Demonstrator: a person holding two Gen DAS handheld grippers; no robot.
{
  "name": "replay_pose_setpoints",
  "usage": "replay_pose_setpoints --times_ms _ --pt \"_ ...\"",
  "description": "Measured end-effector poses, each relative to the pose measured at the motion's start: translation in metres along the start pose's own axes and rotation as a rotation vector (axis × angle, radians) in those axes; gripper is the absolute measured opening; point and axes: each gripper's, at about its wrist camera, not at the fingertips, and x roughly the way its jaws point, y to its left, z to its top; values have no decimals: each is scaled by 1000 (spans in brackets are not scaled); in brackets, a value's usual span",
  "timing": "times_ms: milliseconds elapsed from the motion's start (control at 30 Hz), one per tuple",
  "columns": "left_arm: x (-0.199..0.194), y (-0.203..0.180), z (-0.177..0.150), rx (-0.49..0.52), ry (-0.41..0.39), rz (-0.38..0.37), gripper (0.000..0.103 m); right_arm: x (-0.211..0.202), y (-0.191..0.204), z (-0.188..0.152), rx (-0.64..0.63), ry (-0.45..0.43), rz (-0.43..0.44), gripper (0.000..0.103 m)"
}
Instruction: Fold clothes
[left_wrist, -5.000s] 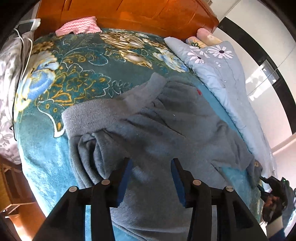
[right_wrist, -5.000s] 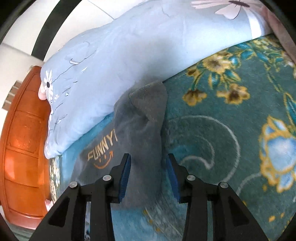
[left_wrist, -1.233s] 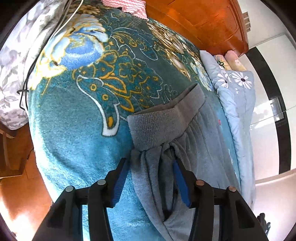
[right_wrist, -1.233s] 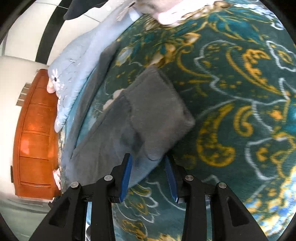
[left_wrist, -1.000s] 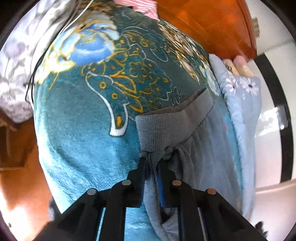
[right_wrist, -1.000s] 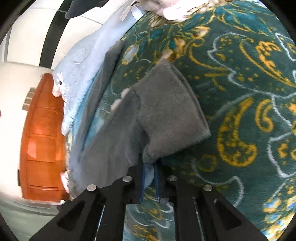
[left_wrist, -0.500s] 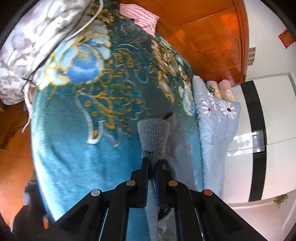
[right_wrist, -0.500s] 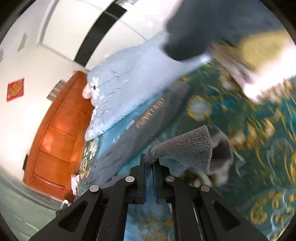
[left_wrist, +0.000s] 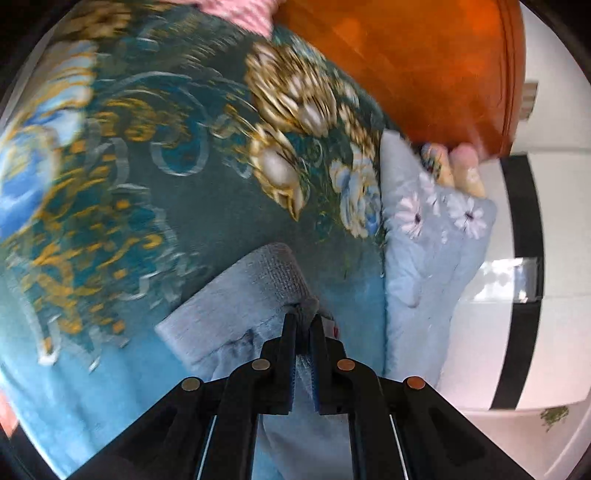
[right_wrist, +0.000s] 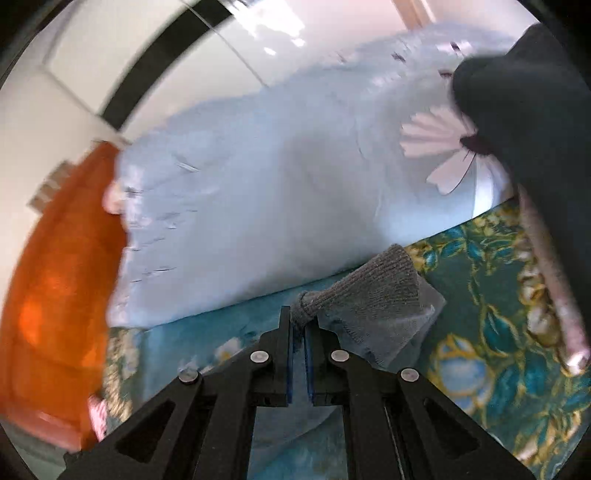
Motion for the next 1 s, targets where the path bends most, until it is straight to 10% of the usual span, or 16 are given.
replay_pose_setpoints --times_ms 367,500,767,1000 --pt "71 -18 24 119 62 44 13 97 6 23 -5 116 -212 5" --pt "62 -28 18 219 67 -6 45 104 6 18 -43 147 -224 6" --pt "-5 -30 -11 355 -55 7 64 78 28 13 -124 86 -112 36" --pt "-1 68 -38 175 -68 99 64 26 -5 -64 -190 77 -37 40"
